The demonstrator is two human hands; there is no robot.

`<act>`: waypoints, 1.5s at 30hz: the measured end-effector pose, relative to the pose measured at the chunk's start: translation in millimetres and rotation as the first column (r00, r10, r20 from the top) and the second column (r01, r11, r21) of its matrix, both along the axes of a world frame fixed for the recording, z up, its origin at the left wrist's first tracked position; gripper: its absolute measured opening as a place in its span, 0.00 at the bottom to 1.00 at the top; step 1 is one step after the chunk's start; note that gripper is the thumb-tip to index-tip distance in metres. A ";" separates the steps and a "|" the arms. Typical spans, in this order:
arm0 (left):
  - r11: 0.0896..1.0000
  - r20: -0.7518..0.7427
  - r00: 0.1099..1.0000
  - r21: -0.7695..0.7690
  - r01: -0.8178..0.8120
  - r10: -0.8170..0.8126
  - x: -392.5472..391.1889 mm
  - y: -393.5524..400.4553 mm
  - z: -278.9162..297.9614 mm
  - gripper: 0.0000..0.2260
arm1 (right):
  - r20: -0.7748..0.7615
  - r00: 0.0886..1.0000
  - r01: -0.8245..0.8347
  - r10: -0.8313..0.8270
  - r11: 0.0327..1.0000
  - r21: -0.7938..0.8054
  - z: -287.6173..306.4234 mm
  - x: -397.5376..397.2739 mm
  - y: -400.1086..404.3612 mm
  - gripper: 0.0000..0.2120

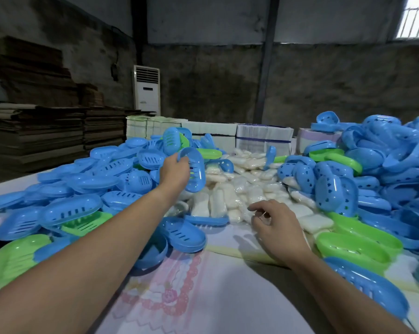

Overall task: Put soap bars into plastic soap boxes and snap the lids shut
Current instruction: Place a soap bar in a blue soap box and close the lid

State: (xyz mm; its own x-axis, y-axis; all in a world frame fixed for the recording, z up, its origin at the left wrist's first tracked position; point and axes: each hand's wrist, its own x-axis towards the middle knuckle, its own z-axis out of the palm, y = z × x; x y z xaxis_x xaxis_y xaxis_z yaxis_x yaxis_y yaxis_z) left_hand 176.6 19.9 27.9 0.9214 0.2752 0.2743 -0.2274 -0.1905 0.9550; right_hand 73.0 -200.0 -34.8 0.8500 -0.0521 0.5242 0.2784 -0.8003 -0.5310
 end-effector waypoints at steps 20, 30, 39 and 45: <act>0.229 0.035 0.749 -0.942 0.247 -0.662 -69.3 -74.9 -31.7 0.21 | -0.224 0.897 0.272 -0.381 0.875 -0.401 -4.0 10.7 -19.1 0.17; 0.275 0.119 0.702 -0.864 0.422 -0.702 -66.2 -69.5 -41.0 0.20 | -0.146 0.892 0.362 -0.428 0.870 -0.336 5.7 3.2 -28.8 0.13; 0.409 0.163 0.746 -0.751 0.519 -0.646 -69.1 -77.3 -44.2 0.32 | -0.175 0.946 0.304 -0.273 0.933 0.193 18.0 -1.2 -45.1 0.15; 0.422 0.131 0.682 -0.698 0.579 -0.719 -78.9 -89.0 -52.4 0.35 | -0.003 1.000 0.011 -0.014 0.665 0.747 36.4 -16.5 -28.9 0.14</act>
